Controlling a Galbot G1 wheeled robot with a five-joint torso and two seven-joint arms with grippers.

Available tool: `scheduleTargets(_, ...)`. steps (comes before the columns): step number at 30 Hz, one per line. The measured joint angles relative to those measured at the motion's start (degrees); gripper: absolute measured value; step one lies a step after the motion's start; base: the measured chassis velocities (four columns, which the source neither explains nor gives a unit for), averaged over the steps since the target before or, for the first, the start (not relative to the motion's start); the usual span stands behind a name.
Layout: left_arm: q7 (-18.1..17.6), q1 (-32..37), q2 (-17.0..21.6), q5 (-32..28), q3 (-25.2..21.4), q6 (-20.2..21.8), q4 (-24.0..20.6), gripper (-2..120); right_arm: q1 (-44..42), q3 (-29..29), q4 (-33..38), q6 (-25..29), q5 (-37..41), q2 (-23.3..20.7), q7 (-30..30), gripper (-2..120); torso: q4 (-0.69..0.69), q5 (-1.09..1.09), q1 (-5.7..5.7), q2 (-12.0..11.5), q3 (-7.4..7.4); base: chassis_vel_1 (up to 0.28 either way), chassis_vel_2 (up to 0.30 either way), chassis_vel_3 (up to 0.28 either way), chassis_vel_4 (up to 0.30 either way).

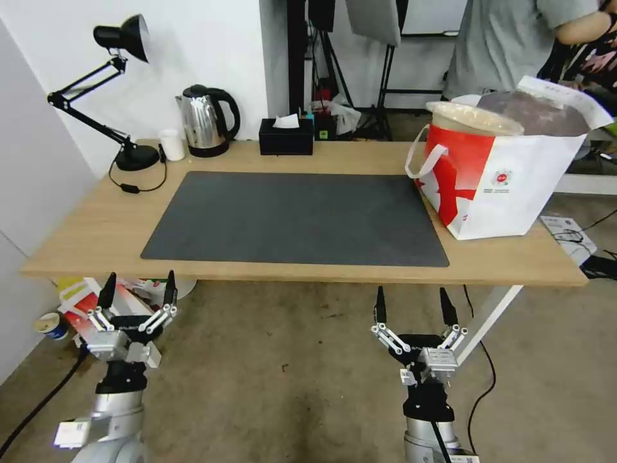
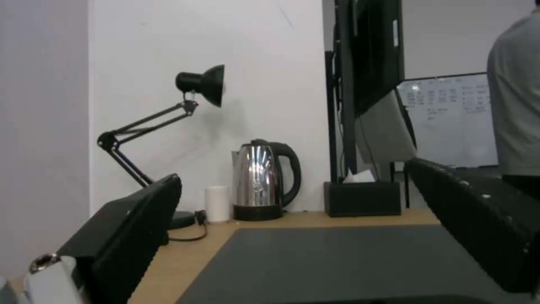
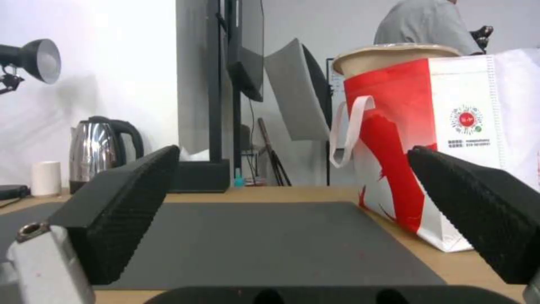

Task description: Pick up the trash from the table and place it into the takeout bag.

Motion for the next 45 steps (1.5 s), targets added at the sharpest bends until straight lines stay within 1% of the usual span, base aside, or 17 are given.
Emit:
scheduleTargets(10, 2.2, 0.4, 0.9, 0.3, 0.3, -0.9, 0.9, 100, 0.0, 0.0, 0.0, 0.0, 0.0, 0.0, 0.0, 100, 0.0, -0.01, 0.0, 0.0, 0.0, 0.0, 0.0, 0.0, 0.0)
scheduleTargets(17, 2.6, -0.1, 1.6, 0.5, 0.6, -0.9, 1.1, 100, 0.0, 0.0, 0.0, 0.0, 0.0, 0.0, 0.0, 100, 0.0, 0.0, 0.0, 0.0, 0.0, 0.0, 0.0, 0.0, 0.0)
scheduleTargets(31, 3.9, -1.1, 1.7, 0.8, 0.6, -1.0, 1.7, 100, 0.0, 0.0, 0.0, 0.0, 0.0, 0.0, 0.0, 100, 0.0, 0.0, 0.0, 0.0, 0.0, 0.0, 0.0, 0.0, 0.0)
scheduleTargets(45, 4.0, -1.7, 1.7, 0.9, 0.5, -1.3, 2.4, 100, 0.0, 0.0, 0.0, 0.0, 0.0, 0.0, 0.0, 100, 0.0, 0.0, 0.0, 0.0, 0.0, 0.0, 0.0, 0.0, 0.0)
